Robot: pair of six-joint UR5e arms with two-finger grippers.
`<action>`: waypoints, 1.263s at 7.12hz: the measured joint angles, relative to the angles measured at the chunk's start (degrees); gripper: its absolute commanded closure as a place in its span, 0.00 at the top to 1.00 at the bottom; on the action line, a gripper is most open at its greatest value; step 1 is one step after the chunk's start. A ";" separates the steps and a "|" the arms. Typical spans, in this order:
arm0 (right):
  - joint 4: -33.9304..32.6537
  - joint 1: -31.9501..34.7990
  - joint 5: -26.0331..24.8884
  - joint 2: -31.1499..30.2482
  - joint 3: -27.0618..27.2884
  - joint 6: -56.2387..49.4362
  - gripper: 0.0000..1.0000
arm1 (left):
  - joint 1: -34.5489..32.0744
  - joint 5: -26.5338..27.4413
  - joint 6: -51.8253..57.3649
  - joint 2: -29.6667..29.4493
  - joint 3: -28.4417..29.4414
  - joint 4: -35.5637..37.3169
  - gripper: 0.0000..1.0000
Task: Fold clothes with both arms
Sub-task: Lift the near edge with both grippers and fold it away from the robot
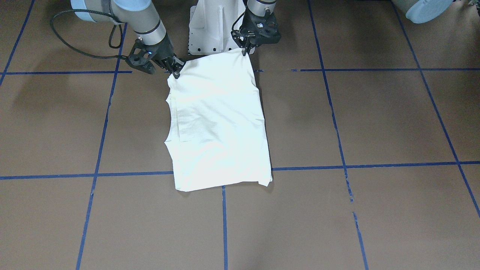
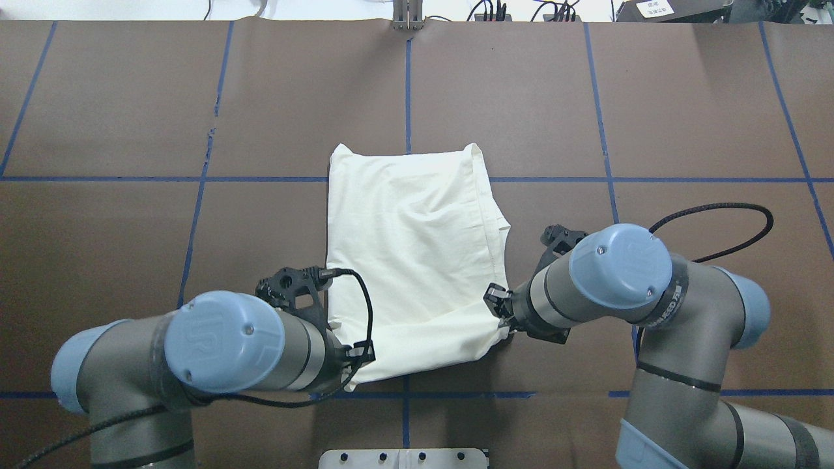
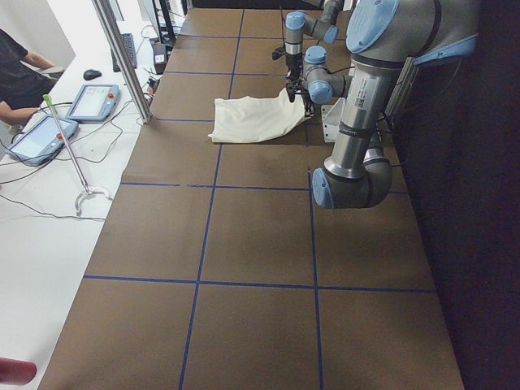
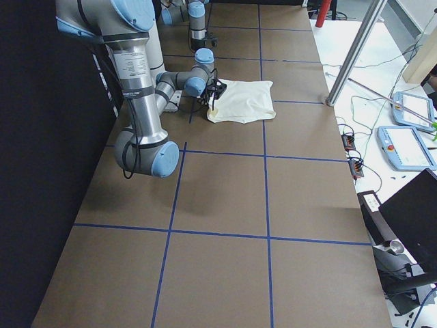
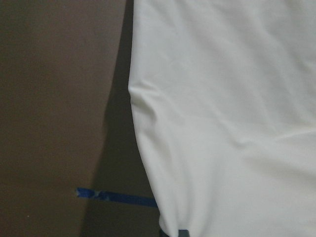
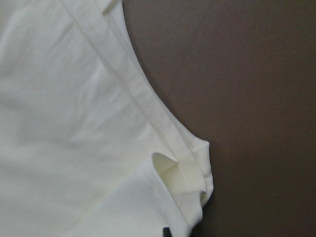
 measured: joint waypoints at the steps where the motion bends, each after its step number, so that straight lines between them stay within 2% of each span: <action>1: -0.02 3.24 0.85 1.68 -1.57 -1.15 0.00 | -3.82 -0.51 2.79 -0.76 1.08 -0.57 0.00; 2: -0.04 6.54 2.55 4.28 -4.21 -1.89 0.00 | -8.03 -2.10 5.71 -2.10 4.09 -2.26 0.00; 4: 0.02 12.56 6.12 10.83 -11.96 -3.81 0.00 | -15.71 -6.11 9.78 -5.91 14.91 -10.04 0.00; 6: 1.04 17.06 8.76 18.42 -22.36 -5.37 0.00 | -20.77 -7.33 13.14 -8.52 22.06 -15.10 0.00; 8: 7.93 20.20 10.51 23.56 -34.92 -6.13 0.00 | -23.61 -7.43 15.82 -11.74 27.54 -17.54 0.00; 9: 11.06 20.91 11.05 24.87 -39.46 -6.32 0.00 | -24.05 -7.37 16.31 -13.28 31.57 -20.54 0.00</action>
